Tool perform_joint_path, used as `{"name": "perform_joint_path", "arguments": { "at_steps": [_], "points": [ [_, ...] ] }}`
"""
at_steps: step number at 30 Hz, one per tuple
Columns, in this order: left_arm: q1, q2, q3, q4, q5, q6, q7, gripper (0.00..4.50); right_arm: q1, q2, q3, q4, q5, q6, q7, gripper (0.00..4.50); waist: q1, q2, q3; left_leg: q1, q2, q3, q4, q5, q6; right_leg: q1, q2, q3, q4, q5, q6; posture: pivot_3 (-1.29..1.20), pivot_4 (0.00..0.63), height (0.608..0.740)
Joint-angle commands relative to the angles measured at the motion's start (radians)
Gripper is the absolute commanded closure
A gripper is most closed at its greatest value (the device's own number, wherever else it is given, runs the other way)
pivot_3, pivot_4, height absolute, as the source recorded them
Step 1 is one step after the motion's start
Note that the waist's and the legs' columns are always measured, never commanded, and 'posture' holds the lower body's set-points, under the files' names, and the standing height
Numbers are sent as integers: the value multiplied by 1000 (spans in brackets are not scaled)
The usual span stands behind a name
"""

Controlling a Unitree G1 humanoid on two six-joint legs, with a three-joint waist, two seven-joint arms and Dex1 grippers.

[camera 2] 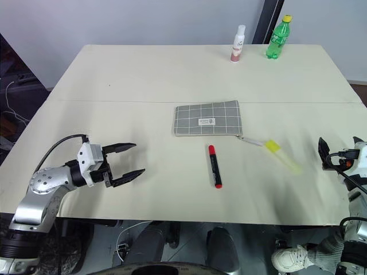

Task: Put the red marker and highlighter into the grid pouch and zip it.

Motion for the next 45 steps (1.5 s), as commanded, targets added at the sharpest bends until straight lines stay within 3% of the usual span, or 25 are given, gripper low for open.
{"name": "perform_joint_path", "arguments": {
  "at_steps": [1,26,38,42,45],
  "points": [
    [4,-1,22,-4,5,-42,11,40,-7,-6,-19,-23,12,-13,-8,1,0,0,0,0,0,0,0,0,0,0,0,0,0,0,0,0,150,740],
    [-45,-10,41,75,-13,-105,17,40,-16,-13,-10,-29,16,-13,7,1,2,0,0,-1,0,0,-1,0,0,0,0,0,-1,0,0,0,150,740],
    [-111,-12,64,203,12,-171,40,40,-34,1,1,-23,27,-17,15,1,2,0,0,-1,0,0,-1,0,0,-1,0,0,-1,0,0,0,150,740],
    [-166,-24,49,272,49,-219,56,40,-71,20,43,-80,40,37,4,1,3,0,0,-1,0,0,-1,0,0,-1,0,0,-1,0,0,0,150,740],
    [-266,-45,31,378,78,-236,62,40,-146,41,171,-188,11,84,21,1,1,0,0,-1,0,0,-1,0,0,-1,0,0,-1,0,0,0,150,740]
  ]
}}
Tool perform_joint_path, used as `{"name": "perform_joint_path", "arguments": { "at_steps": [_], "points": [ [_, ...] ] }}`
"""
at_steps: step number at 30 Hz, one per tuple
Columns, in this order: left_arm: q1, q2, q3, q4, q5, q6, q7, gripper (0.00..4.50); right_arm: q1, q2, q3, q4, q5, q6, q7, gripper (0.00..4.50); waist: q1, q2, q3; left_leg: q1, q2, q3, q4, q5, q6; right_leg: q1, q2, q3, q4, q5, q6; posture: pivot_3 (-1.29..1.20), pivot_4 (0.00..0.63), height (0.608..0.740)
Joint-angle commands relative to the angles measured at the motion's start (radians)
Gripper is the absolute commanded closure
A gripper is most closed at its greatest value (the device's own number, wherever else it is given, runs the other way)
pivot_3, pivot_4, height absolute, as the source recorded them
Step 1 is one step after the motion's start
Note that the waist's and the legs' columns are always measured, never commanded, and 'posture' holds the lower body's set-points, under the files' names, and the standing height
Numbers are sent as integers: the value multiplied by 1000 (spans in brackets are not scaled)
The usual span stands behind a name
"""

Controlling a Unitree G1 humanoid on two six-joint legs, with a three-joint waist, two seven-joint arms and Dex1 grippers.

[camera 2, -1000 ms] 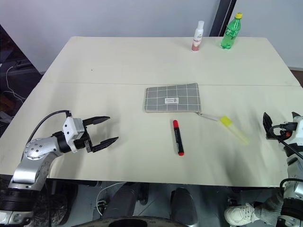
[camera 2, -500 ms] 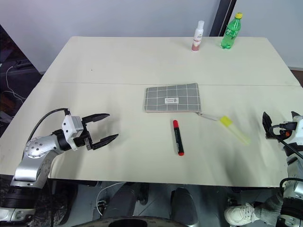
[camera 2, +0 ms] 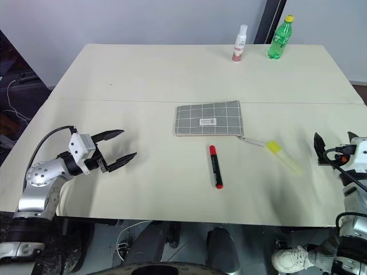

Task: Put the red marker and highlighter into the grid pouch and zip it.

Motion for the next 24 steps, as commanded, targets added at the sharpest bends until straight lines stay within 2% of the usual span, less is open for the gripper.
{"name": "perform_joint_path", "arguments": {
  "at_steps": [1,2,3,6,7,8,12,15,19,24],
  "points": [
    [-122,-22,-15,116,47,-59,19,40,-104,26,148,-184,-16,60,17,1,-4,0,0,0,0,0,0,0,0,0,0,0,0,0,0,0,150,740],
    [-160,-32,-23,164,62,-83,19,40,-136,46,190,-216,-16,88,16,1,-6,0,0,0,0,0,0,0,0,-1,0,0,0,0,0,0,150,740],
    [-205,-46,-28,223,75,-110,15,9,-177,68,242,-232,-35,100,14,246,-10,0,0,0,0,0,0,0,0,-2,0,0,1,1,0,0,150,740],
    [-344,-82,-74,457,157,-300,-8,0,-296,159,402,-227,-135,112,-19,1284,-8,-2,1,0,0,-1,0,0,0,-4,0,-1,1,3,4,0,150,740],
    [-385,-91,-93,538,198,-362,7,0,-324,170,443,-196,-178,116,-27,1954,-6,-2,1,0,0,-1,-1,0,0,-4,1,-2,2,3,4,0,150,740],
    [-428,-99,-121,624,268,-448,68,0,-357,182,483,-143,-232,112,-47,2380,-2,-2,1,0,0,-1,-1,1,1,-4,1,-2,2,4,7,0,150,740],
    [-559,-155,-186,837,385,-600,159,0,-438,188,588,0,-402,102,-129,4459,12,-6,3,-2,-3,-2,0,2,2,-5,4,-4,3,5,9,0,150,740],
    [-614,-177,-241,917,471,-705,211,0,-470,148,660,92,-516,79,-136,4486,10,-7,3,-6,-5,-2,2,2,1,-6,3,-4,3,8,13,0,150,740],
    [-660,-187,-334,996,607,-792,297,0,-482,109,697,150,-588,61,-129,4486,3,-7,4,-5,-5,-2,3,3,-3,-7,3,-3,4,9,15,0,150,740],
    [-720,-225,-415,1054,745,-800,481,0,-469,114,670,139,-561,74,-104,4486,5,-7,3,-3,-3,-2,2,3,-3,-5,4,-4,5,9,15,0,150,740]
  ]
}}
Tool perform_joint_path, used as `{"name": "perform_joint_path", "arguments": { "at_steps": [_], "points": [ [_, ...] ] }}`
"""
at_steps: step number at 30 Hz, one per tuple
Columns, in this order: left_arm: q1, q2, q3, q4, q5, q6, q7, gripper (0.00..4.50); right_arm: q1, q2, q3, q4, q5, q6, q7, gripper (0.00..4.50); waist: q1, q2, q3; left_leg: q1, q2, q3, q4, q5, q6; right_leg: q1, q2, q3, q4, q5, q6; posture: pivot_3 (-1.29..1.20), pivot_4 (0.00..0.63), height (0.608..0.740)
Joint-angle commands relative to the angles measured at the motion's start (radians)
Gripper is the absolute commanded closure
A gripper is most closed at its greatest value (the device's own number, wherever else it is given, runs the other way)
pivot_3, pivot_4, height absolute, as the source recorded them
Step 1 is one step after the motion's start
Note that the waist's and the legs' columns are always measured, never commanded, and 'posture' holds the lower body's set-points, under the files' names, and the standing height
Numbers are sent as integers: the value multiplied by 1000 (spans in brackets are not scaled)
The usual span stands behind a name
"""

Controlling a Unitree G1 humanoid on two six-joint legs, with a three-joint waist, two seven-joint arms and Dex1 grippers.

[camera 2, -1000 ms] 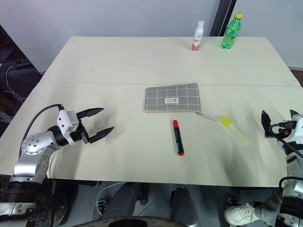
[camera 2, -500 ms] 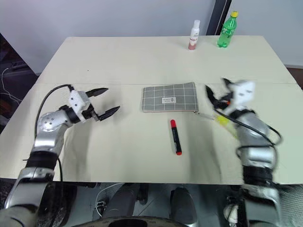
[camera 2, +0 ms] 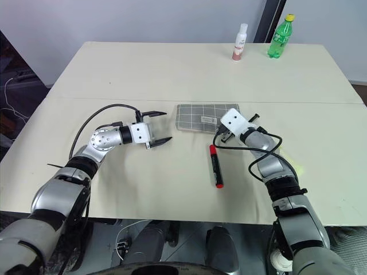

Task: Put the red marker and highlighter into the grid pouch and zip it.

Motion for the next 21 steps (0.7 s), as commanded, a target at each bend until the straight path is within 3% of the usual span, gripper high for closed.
{"name": "perform_joint_path", "arguments": {
  "at_steps": [1,10,13,20,21],
  "points": [
    [-42,-37,-57,36,96,10,144,0,1,-4,-23,-28,17,9,23,4486,2,0,0,0,0,0,0,0,0,0,0,0,0,0,0,0,150,740],
    [-96,-104,-115,92,172,71,262,0,48,-6,-53,-127,24,59,40,4486,-1,0,0,0,0,0,1,1,1,1,0,0,0,0,0,0,150,740],
    [-100,-129,-96,111,141,117,211,820,56,-11,-62,-158,23,73,40,4500,2,0,0,1,0,0,1,1,0,1,0,0,0,0,0,0,150,740],
    [-95,-137,-71,113,102,133,158,4305,81,-21,-76,-219,26,98,51,4500,-1,-1,0,1,0,0,2,1,0,2,0,0,1,0,1,0,150,740],
    [-91,-140,-61,114,86,137,134,4412,81,-24,-75,-225,25,97,54,4500,-1,-1,0,1,0,0,1,1,0,2,0,0,1,0,1,0,150,740]
  ]
}}
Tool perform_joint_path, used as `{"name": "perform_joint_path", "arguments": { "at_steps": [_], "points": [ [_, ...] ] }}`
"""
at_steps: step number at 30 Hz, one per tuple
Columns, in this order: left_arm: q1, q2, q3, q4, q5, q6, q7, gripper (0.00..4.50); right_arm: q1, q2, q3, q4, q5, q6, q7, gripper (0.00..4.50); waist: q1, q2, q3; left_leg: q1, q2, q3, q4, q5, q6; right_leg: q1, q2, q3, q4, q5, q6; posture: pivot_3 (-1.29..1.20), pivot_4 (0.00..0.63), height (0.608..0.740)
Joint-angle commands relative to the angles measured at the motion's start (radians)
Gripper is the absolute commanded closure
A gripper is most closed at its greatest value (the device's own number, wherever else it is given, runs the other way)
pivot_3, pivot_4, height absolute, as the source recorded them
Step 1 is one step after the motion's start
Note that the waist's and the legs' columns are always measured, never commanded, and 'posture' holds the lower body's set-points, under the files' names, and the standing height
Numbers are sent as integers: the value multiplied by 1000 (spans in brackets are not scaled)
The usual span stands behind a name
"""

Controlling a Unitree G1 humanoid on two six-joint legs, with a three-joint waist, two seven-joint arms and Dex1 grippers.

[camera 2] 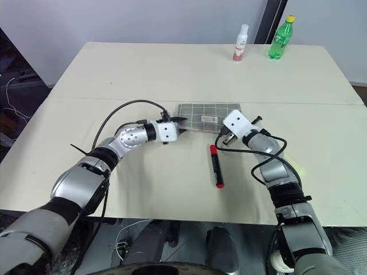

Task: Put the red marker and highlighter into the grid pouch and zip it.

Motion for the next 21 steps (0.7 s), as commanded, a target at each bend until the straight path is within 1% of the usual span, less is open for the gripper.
{"name": "perform_joint_path", "arguments": {
  "at_steps": [1,3,6,9,13,16,19,21],
  "points": [
    [23,-12,16,14,-32,14,-63,4412,-4,-22,-28,-62,7,2,9,4500,0,0,0,0,0,0,0,0,0,0,0,0,0,0,0,0,150,740],
    [26,-15,31,10,-52,13,-85,4412,-9,-26,-30,-74,10,1,12,4500,0,0,0,0,0,0,0,0,0,0,0,0,0,0,0,0,150,740],
    [32,-13,53,-6,-90,-3,-131,4412,-3,-28,-57,-123,56,15,39,4500,-1,0,0,0,0,0,0,1,0,0,0,0,0,0,0,0,150,740],
    [47,3,65,-37,-110,-23,-148,4500,35,-41,-107,-228,123,58,83,3652,1,0,0,-1,0,0,0,2,0,-1,0,0,0,0,0,0,150,740],
    [75,39,73,-97,-120,-32,-137,4500,134,-80,-202,-420,221,210,134,1634,1,-1,0,-1,0,0,0,2,0,-1,0,0,0,0,0,0,150,740],
    [98,54,90,-141,-143,-7,-119,4500,236,-124,-231,-529,250,317,166,34,1,-1,0,-1,0,0,0,0,0,0,0,0,0,0,0,0,150,740],
    [125,57,117,-199,-170,23,-95,4500,313,-104,-259,-597,292,425,146,10,-1,-1,0,-1,1,0,0,0,0,-1,0,0,0,0,0,0,150,740],
    [150,49,130,-246,-191,46,-89,4500,337,-87,-235,-608,280,432,128,10,-1,-1,0,-1,1,0,0,0,0,-1,0,0,0,0,0,0,150,740]
  ]
}}
